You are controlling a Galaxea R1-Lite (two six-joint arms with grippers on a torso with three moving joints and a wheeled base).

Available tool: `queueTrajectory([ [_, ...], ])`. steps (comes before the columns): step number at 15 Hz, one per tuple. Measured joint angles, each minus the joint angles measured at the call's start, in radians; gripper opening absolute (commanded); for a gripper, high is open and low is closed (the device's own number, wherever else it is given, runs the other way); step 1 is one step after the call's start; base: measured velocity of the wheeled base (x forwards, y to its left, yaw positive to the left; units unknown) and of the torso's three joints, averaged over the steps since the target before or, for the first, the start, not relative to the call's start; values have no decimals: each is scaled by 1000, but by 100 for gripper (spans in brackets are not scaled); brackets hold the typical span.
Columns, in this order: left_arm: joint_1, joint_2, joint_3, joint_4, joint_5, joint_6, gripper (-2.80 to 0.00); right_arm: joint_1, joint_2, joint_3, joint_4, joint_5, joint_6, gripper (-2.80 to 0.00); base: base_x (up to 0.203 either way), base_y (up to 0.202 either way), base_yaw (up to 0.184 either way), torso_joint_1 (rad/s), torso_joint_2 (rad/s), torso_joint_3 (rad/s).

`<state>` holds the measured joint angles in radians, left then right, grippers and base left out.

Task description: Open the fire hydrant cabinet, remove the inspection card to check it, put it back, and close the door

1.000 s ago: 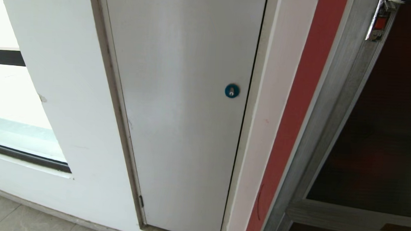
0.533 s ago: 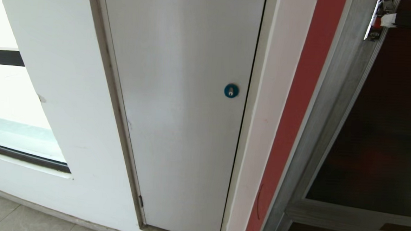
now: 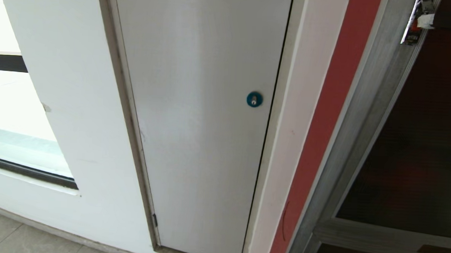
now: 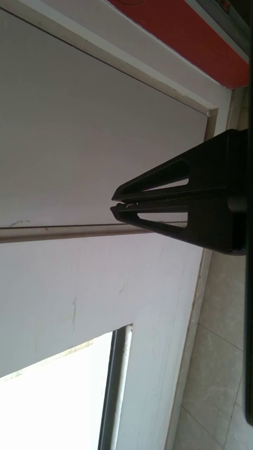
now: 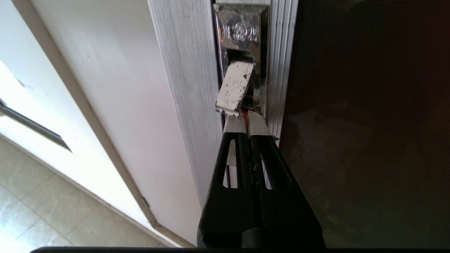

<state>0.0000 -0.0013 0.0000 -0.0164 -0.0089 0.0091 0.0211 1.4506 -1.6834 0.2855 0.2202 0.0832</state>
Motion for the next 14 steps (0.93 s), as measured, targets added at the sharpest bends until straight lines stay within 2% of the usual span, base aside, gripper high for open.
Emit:
queueTrajectory([
  [4, 0, 0, 0, 0, 0, 0, -280, 1, -48, 21, 96, -4, 2, -280, 0, 0, 0, 0, 0, 0],
  [6, 0, 0, 0, 0, 0, 0, -280, 3, -74, 23, 98, 2, 3, -280, 0, 0, 0, 0, 0, 0],
  [10, 0, 0, 0, 0, 0, 0, -280, 14, -122, 5, 79, 76, 7, -280, 0, 0, 0, 0, 0, 0],
  [14, 0, 0, 0, 0, -1, 0, -280, 15, -139, -49, 94, 87, 9, -280, 0, 0, 0, 0, 0, 0],
])
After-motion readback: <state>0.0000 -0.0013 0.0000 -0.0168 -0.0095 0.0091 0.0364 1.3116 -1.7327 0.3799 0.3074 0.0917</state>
